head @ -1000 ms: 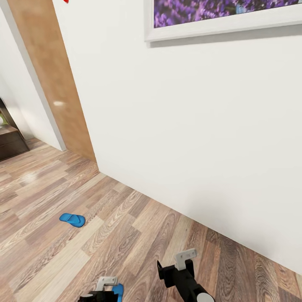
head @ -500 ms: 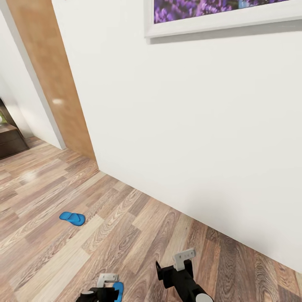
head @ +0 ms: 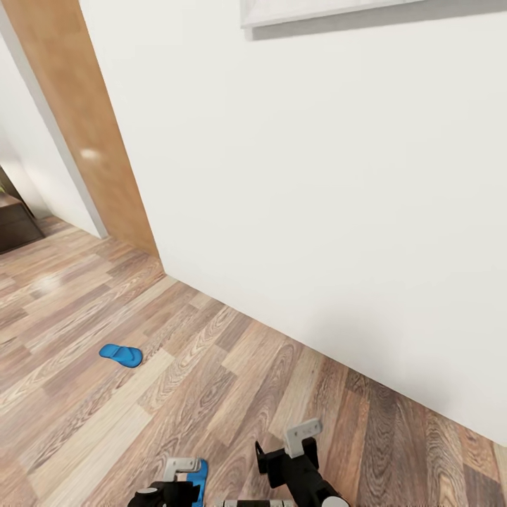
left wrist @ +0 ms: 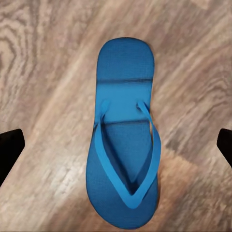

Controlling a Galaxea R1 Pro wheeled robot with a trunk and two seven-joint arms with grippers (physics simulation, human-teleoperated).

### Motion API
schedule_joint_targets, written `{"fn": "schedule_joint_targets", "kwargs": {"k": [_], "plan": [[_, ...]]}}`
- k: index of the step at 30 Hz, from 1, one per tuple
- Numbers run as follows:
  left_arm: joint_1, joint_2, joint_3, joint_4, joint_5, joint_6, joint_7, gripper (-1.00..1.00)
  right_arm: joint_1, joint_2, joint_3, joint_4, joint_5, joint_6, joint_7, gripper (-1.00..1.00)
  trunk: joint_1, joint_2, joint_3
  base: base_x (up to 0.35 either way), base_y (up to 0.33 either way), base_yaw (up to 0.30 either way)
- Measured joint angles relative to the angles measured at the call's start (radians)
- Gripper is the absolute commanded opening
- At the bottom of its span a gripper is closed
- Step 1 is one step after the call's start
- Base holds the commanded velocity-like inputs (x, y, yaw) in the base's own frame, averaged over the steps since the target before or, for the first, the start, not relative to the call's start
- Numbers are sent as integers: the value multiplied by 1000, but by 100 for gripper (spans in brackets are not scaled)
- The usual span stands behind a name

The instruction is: In the bedroom, move the book from the bed onto either nightstand, and place the two sandals side by side next to the bed.

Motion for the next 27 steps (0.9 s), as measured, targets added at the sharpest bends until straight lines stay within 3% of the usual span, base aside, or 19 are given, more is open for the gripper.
{"fn": "schedule_joint_targets", "kwargs": {"k": [16,27], "plan": [[0,-1,0,-3,-1,-5,-1,100,1,-2,105,-1,0,-3,-129,100,1,-1,-8,0,0,0],[0,0,0,-30,-1,-5,-1,100,1,-2,124,-1,0,-2,-152,100,1,-1,-8,0,0,0]]}}
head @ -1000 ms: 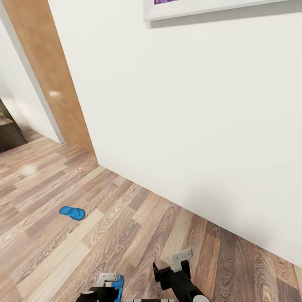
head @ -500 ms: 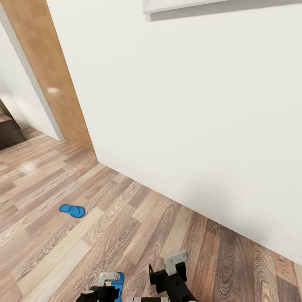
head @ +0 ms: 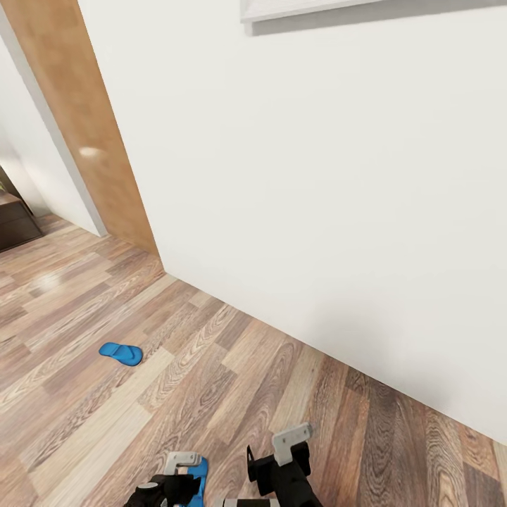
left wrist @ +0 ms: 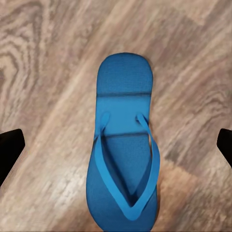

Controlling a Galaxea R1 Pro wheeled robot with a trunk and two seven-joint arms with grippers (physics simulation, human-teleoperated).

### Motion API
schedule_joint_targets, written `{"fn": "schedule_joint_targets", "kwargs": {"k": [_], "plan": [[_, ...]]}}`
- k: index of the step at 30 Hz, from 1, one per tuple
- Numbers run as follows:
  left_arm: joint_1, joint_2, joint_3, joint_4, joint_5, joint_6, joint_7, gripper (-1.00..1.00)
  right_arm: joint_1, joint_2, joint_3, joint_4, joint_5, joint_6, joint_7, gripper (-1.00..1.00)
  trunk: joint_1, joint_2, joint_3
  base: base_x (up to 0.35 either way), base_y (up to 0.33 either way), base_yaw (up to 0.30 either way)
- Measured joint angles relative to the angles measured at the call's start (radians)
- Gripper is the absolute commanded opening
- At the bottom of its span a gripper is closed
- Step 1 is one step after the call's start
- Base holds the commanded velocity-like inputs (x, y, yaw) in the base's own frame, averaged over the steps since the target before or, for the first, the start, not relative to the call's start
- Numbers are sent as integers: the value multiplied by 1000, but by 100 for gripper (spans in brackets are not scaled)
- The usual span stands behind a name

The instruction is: In the bedroom, move the book from the bed onto either nightstand, and place the two sandals side by side next to the bed.

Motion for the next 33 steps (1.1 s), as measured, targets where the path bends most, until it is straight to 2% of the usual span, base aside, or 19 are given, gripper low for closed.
{"fn": "schedule_joint_targets", "kwargs": {"k": [27,33], "plan": [[0,1,-1,-15,0,1,1,100,-1,-2,-6,0,-1,0,-4,100,0,0,0,0,0,0],[0,1,-1,-15,-1,0,1,100,0,-20,-11,0,-1,0,-3,100,0,0,0,0,0,0]]}}
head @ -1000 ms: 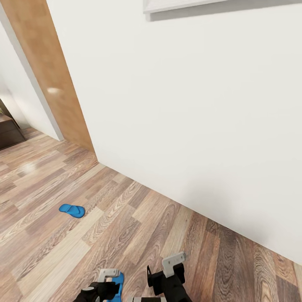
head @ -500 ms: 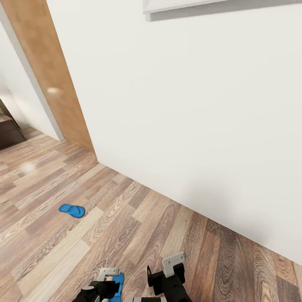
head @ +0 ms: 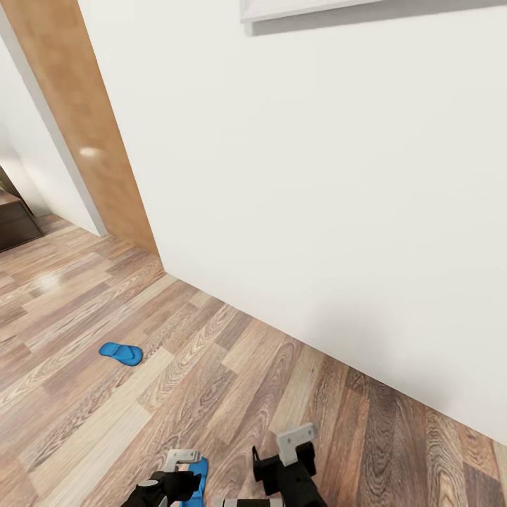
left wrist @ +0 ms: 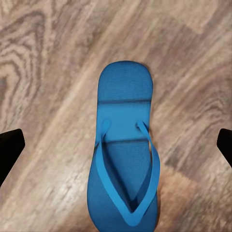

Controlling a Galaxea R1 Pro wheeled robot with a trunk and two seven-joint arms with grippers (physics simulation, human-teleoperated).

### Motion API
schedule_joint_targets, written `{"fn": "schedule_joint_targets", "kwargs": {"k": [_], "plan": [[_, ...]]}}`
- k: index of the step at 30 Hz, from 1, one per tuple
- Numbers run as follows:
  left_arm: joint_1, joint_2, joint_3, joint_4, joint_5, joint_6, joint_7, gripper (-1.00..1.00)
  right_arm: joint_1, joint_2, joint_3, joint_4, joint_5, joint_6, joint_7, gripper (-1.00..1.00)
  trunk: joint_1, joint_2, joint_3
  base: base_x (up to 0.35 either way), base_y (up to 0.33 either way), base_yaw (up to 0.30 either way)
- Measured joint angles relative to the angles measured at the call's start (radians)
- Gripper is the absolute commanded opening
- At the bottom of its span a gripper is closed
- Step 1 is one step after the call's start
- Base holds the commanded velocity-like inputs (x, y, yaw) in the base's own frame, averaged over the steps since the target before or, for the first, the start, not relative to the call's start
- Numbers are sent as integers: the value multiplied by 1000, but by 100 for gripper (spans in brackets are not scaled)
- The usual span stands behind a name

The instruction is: In the bedroom, move the book from the bed onto either nightstand, and place the two sandals side by side next to the bed.

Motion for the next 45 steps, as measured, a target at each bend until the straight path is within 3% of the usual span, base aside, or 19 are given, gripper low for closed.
{"fn": "schedule_joint_targets", "kwargs": {"k": [8,15,28,45], "plan": [[0,0,0,0,0,-1,0,100,-1,-27,-10,0,-1,-1,3,100,0,0,0,0,0,0],[0,1,0,0,0,-1,0,100,-1,-47,-69,0,-3,-18,32,100,0,0,0,0,0,0],[0,1,0,0,0,-1,1,100,-2,-53,-152,0,-4,-42,145,100,0,0,0,0,0,0],[0,1,0,0,0,-1,1,100,-14,-55,-180,0,-4,-41,186,100,0,0,0,0,0,0]]}}
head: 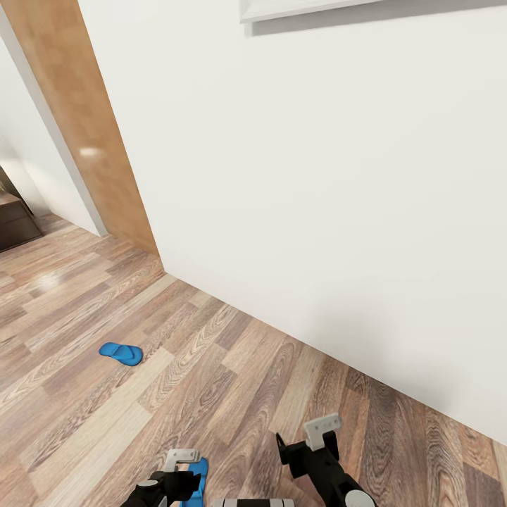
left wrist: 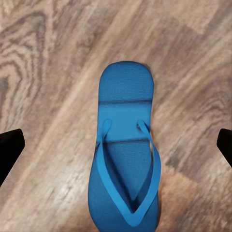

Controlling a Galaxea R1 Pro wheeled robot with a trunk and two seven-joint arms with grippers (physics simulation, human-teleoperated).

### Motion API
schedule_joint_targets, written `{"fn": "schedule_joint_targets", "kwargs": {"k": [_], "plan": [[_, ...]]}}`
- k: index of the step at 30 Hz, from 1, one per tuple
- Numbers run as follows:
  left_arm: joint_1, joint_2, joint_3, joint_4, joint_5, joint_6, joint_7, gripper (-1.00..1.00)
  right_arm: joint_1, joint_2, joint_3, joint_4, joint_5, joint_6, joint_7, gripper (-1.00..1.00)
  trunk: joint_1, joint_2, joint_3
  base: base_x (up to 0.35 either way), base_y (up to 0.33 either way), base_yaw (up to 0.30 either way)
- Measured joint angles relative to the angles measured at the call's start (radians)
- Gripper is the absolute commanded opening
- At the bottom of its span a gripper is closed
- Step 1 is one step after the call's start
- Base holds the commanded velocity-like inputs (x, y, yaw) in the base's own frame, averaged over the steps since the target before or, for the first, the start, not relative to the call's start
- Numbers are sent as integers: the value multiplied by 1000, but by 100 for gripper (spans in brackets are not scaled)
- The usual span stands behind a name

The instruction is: In the bedroom, move the book from the bed onto either nightstand, and place the two sandals side by side next to the bed.

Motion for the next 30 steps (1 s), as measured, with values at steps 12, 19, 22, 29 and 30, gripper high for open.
{"fn": "schedule_joint_targets", "kwargs": {"k": [12,19,22,29,30], "plan": [[0,0,0,1,0,-1,0,100,-2,-16,-37,0,-1,0,9,100,0,0,0,0,0,0],[0,1,0,1,0,-1,0,100,-2,-29,-46,0,-1,-1,33,100,0,0,0,0,0,0],[0,1,0,1,0,-1,0,100,-3,-32,-51,0,-1,-1,52,100,0,0,0,0,0,0],[0,-1,0,0,0,-1,0,100,-3,-35,-115,0,0,-2,140,100,2,-1,-15,0,0,0],[0,-1,0,0,0,-1,0,100,-3,-35,-115,0,-1,-2,141,100,2,-1,-19,0,0,0]]}}
